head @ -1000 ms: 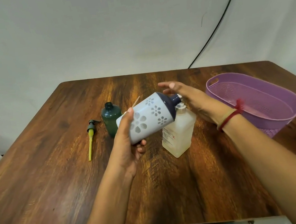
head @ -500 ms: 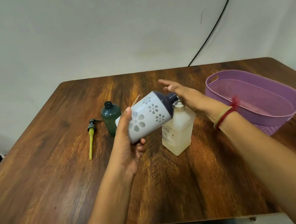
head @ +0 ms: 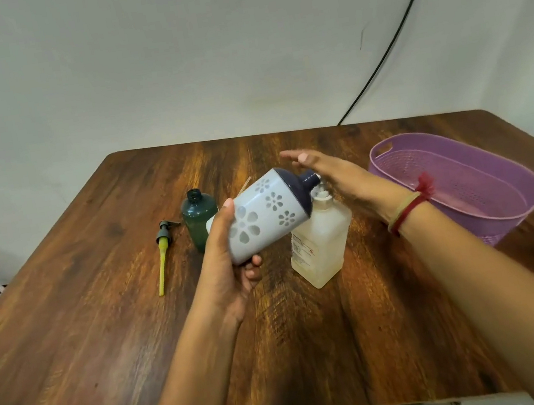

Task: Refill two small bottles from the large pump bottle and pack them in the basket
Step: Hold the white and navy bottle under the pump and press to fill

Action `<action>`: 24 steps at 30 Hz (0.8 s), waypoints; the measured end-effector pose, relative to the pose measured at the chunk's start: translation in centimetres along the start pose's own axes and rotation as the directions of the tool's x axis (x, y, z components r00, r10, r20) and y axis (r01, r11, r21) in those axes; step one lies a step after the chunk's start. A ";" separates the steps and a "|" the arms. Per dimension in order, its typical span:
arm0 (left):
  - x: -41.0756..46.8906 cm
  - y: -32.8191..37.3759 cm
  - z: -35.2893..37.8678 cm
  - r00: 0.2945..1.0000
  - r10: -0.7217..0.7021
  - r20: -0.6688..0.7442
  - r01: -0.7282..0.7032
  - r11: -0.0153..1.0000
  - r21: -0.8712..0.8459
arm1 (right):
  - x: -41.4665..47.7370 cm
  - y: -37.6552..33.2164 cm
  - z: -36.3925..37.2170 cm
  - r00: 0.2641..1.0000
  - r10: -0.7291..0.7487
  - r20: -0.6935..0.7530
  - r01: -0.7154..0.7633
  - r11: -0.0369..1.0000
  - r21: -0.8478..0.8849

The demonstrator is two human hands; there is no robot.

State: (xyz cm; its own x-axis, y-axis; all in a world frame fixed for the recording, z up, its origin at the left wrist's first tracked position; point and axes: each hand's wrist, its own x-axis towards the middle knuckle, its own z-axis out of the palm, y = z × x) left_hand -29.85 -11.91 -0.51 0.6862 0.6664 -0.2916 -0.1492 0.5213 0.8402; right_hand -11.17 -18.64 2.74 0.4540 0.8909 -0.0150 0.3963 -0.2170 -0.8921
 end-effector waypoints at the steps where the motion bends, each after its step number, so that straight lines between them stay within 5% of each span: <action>1: 0.0 0.1 0.0 1.000 0.008 -0.002 -0.008 1.000 -0.001 | 0.0 -0.4 -0.1 1.000 0.004 0.005 -0.004 1.000 -0.005; 24: 0.1 0.2 -0.3 1.000 0.012 -0.001 -0.012 1.000 0.012 | -0.1 -0.8 -0.4 1.000 0.015 0.015 -0.014 0.999 -0.046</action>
State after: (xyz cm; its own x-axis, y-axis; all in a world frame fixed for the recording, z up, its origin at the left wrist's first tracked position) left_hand -29.98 -11.57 -0.50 0.6840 0.6728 -0.2820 -0.1488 0.5071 0.8489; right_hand -11.26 -18.71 3.65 0.4480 0.8934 -0.0346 0.4264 -0.2475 -0.8700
